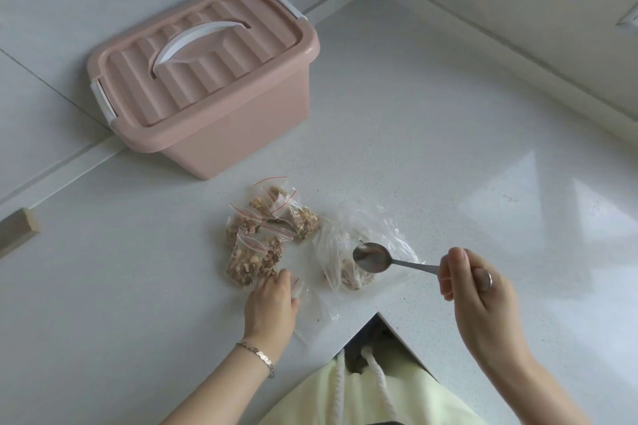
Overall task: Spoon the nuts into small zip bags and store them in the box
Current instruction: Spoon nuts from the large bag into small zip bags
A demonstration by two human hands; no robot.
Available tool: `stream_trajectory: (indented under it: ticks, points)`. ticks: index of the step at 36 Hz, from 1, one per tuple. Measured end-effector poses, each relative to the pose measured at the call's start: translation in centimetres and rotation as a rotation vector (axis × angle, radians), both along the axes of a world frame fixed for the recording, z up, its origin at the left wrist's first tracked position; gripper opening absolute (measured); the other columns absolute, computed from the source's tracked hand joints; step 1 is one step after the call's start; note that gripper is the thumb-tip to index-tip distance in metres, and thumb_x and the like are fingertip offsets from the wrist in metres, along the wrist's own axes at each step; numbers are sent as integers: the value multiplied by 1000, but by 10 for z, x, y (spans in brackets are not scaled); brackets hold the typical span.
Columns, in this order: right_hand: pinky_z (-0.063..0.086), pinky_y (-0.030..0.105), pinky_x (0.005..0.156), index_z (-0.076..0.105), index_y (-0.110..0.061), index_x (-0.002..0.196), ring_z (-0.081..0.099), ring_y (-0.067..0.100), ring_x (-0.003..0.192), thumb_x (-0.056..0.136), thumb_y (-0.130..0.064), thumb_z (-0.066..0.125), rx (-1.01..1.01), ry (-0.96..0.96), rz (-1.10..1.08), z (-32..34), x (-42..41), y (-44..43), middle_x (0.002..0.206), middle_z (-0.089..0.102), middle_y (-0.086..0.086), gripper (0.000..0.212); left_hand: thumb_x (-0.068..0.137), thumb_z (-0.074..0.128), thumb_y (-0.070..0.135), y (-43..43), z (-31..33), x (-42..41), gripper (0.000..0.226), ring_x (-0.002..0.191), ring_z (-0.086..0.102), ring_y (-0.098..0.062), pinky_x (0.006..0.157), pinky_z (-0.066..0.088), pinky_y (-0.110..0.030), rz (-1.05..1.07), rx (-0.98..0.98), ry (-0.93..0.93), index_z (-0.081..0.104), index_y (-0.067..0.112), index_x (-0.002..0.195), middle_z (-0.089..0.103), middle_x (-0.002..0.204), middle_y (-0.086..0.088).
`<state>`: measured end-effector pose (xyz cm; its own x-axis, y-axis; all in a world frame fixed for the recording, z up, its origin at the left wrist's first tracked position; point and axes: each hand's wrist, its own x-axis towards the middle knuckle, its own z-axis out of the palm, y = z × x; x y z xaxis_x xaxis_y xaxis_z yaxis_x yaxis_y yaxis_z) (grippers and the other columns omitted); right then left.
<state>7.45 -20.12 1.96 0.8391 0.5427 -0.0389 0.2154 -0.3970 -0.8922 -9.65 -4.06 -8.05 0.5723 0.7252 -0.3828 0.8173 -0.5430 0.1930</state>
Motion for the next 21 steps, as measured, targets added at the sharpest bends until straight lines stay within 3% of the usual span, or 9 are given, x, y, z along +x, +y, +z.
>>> stream_trajectory:
  ticks: [5,7,9,11,14,18,21]
  points:
    - [24,16,45,38,-28,53,33,7,48,83,-52,24,16,-42,-30,6,2,-1,54,40,-4,41,87,55,19,3,2,3,17,99,58,-20,79,42,-27,142,-114,-25,57,17,104,65,99,1]
    - [29,11,52,36,-30,56,39,1,56,88,-46,24,53,-122,-17,10,4,0,64,43,-7,37,84,58,17,4,13,5,3,80,57,-18,65,41,-25,258,-216,-151,57,19,87,61,78,6]
    - [31,9,57,38,-35,57,43,-1,63,92,-49,26,105,-157,8,16,6,2,72,44,-7,39,80,62,12,4,27,10,14,67,51,-15,55,37,-19,346,-296,-302,53,20,74,53,66,10]
    - [33,9,57,43,-37,60,47,-1,63,91,-61,22,125,-136,41,24,9,5,73,50,-6,44,78,66,10,5,45,17,20,60,48,-11,55,36,-17,409,-354,-455,52,21,69,51,61,9]
    - [32,8,51,38,-28,59,48,-4,53,91,-58,24,189,-78,96,32,8,14,60,53,-11,47,76,68,11,2,74,29,23,51,45,-4,55,38,-22,438,-383,-663,53,22,63,53,53,14]
    - [30,6,49,52,-32,71,41,0,48,92,-56,29,185,-32,220,33,2,33,51,45,-12,40,76,70,13,-4,105,48,20,53,44,-5,55,38,-20,421,-400,-871,57,23,64,55,57,13]
    - [38,7,53,61,-29,81,57,-3,57,90,-39,40,78,73,301,32,-6,47,49,54,-25,25,77,71,14,-10,117,62,13,56,52,-13,57,43,-28,420,-425,-957,60,17,70,59,62,2]
